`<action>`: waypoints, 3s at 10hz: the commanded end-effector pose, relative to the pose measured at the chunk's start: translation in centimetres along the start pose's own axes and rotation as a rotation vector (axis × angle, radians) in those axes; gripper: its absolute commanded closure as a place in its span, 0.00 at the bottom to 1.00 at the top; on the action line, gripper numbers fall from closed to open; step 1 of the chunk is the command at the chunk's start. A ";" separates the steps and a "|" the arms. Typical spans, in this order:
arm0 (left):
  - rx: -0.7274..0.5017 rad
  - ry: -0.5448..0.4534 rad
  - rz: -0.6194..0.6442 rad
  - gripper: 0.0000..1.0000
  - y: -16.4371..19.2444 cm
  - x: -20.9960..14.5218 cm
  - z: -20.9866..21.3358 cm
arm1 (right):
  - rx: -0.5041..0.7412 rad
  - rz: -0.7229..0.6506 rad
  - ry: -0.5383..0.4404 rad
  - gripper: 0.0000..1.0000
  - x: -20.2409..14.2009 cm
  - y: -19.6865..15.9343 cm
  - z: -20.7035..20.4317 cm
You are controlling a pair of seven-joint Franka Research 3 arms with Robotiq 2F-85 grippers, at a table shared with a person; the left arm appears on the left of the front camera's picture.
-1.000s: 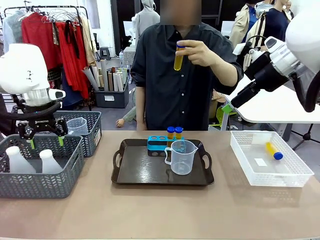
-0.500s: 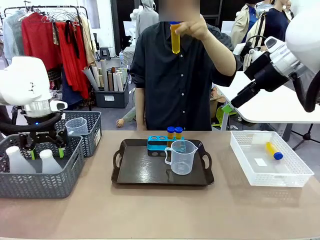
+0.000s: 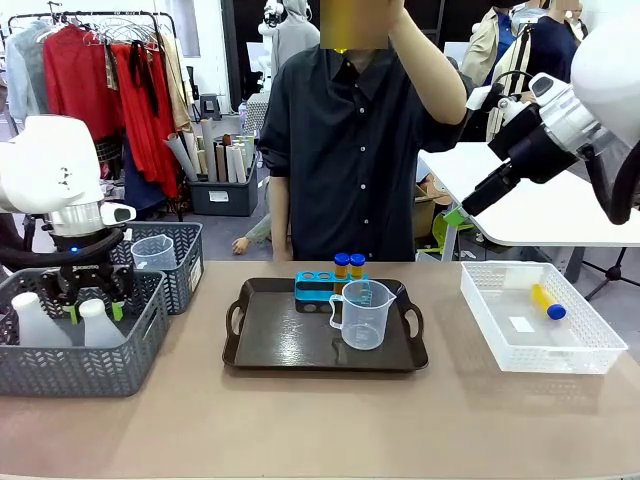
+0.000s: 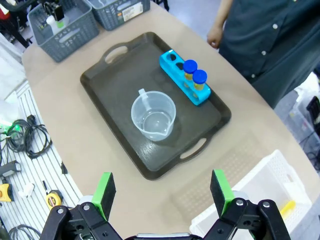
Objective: Prepare the laboratory tools.
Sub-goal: Pick up one Small flask and place it on the Handle tray.
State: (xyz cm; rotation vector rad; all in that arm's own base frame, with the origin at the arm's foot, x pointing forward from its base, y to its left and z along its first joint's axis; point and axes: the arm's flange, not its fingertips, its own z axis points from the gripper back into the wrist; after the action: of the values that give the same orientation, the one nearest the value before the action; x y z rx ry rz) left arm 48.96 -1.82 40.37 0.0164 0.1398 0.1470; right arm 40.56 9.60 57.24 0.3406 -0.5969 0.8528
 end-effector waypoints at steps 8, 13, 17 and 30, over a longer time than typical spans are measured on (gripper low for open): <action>-0.047 -0.008 -0.026 1.00 -0.3 -0.6 0.6 | 0.017 -0.002 -0.018 0.00 0.1 -0.1 0.1; -0.066 0.000 -0.080 1.00 -0.1 1.5 7.7 | 0.017 -0.002 -0.018 0.00 0.1 -0.1 0.1; -0.015 -0.065 -0.184 1.00 -2.1 2.4 19.2 | 0.017 -0.002 -0.018 0.00 0.1 -0.1 0.1; 0.044 -0.256 -0.278 1.00 -8.1 -0.3 33.4 | 0.017 -0.002 -0.018 0.00 0.1 -0.1 0.1</action>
State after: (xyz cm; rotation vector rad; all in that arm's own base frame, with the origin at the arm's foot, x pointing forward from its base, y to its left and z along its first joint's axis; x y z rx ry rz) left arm 54.89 -10.12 72.74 0.0596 -0.1032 -0.1511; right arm 40.56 9.59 57.24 0.3406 -0.5969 0.8526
